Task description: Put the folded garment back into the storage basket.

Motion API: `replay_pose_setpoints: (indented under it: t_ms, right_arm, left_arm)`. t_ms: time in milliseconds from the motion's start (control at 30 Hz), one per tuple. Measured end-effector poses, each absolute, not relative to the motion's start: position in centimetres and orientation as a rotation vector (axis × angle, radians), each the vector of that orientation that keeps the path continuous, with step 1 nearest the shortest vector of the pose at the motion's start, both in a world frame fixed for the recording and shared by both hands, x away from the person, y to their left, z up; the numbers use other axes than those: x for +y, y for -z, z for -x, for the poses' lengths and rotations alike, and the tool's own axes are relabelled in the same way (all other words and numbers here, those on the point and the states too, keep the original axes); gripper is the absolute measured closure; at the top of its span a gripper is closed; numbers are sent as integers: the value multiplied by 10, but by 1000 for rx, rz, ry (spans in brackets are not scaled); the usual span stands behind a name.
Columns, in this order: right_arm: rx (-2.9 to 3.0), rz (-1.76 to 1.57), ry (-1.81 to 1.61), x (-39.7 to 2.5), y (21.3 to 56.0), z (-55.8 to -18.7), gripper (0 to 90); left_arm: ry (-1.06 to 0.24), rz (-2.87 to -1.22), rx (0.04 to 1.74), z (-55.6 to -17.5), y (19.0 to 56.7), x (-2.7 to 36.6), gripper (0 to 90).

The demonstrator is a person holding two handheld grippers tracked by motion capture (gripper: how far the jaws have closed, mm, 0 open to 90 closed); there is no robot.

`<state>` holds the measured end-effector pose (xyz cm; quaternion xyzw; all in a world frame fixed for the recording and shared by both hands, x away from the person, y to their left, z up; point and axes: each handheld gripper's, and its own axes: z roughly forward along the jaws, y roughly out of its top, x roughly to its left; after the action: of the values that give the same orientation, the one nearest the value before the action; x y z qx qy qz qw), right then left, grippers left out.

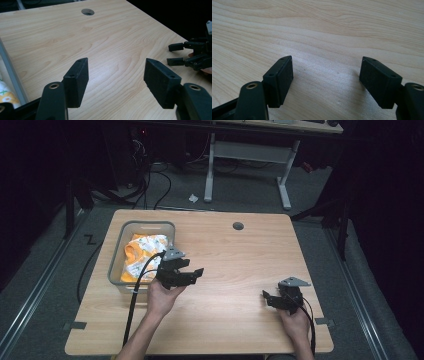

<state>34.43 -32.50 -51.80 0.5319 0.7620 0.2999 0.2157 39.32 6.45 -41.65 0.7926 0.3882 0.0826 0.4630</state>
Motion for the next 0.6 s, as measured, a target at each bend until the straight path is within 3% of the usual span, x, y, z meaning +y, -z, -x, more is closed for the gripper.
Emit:
replay_pose_setpoints:
  t_ms: [600]
  right_arm:
    - [2112,-1476,-831,-325,518,-344,274]
  left_arm:
    - [-192,-1977,945,-385,428,53,369]
